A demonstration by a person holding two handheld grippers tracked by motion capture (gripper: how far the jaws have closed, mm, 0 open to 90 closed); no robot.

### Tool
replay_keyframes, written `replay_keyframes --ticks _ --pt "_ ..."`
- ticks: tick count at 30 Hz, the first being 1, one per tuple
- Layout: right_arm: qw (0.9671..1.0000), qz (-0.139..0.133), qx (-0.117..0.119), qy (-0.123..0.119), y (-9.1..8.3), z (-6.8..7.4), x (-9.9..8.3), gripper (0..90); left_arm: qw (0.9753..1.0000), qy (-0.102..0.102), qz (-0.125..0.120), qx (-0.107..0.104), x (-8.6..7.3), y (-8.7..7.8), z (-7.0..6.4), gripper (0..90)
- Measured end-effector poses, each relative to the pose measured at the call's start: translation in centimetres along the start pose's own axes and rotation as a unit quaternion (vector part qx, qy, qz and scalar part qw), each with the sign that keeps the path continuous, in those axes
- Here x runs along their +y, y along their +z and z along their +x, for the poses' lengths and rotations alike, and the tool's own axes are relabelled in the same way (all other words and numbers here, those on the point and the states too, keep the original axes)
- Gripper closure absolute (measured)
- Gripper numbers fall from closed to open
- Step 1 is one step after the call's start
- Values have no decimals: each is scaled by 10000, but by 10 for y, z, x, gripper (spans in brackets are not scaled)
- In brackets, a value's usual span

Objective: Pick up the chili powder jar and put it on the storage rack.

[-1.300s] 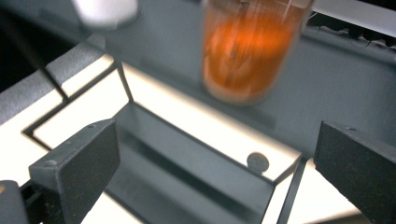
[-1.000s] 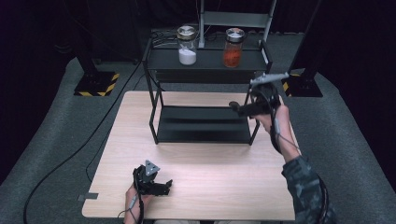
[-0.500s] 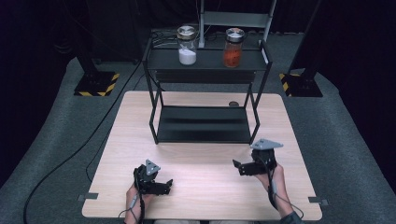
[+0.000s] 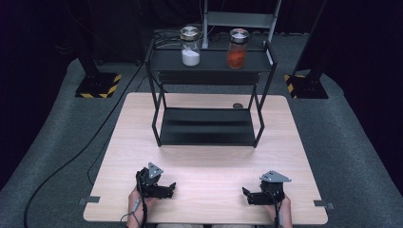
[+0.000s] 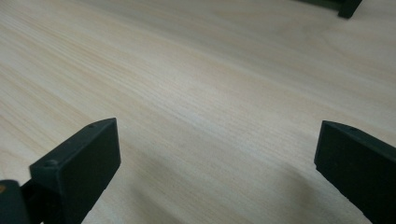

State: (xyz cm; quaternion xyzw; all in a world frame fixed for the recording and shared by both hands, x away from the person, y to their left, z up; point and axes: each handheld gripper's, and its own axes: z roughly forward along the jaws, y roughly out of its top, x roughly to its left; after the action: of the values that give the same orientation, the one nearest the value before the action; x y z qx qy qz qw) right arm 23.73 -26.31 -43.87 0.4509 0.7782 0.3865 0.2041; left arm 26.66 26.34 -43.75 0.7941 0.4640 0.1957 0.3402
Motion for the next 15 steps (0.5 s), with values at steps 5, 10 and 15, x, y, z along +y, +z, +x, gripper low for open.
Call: replay_keyframes --ticks 5,10,15 --pt "10000 53 -46 -2 0 1 0 0 10000 -3 -1 5 0 0 0 0" --pt "9999 137 -24 -25 2 0 3 0 10000 -2 -2 5 0 0 0 0" --pt "9998 156 -89 -29 2 3 4 0 10000 -1 -4 6 0 0 0 0"
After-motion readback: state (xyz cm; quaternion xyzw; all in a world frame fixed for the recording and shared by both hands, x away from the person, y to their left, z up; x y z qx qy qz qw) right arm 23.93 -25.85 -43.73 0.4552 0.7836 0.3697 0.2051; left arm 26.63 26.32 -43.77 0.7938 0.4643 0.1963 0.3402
